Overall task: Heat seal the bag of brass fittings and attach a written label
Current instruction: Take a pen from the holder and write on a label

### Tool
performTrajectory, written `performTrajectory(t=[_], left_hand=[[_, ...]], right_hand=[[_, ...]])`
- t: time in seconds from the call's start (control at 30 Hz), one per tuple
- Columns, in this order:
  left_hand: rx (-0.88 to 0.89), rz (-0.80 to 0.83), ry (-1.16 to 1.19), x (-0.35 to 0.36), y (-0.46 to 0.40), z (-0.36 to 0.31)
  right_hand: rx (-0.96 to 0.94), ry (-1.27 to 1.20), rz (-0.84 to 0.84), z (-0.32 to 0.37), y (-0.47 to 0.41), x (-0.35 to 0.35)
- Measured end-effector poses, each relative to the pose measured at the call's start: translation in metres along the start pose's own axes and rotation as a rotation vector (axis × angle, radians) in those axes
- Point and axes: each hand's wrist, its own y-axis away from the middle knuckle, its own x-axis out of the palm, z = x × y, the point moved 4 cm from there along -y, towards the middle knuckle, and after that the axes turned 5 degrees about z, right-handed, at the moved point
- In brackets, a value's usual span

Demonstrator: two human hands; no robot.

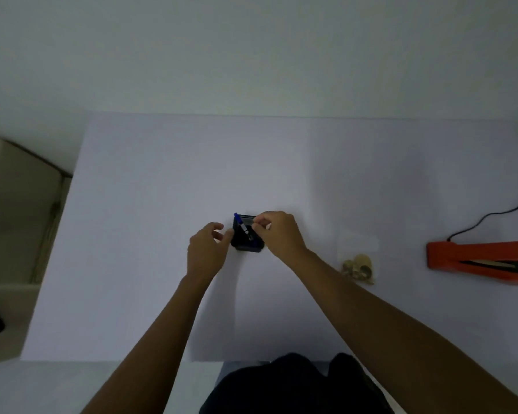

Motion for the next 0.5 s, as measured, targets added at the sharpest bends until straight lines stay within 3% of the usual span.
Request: performTrajectory(t=[0.23,0.4,0.5], left_hand=[[0.134,0.204,-0.168,0.011,-0.018,0.004],[0.159,0.233,-0.152,0.014,-0.024,0.007],[0.156,0.212,-0.128,0.01,-0.027,0.007]], right_hand=[[0.118,0.326,0.07,0.011,-0.023,0.039],[0.108,0.362,0.083,0.013,-0.027,0.049],[0.015,0.216,-0.001,0.015,-0.022,0.041]])
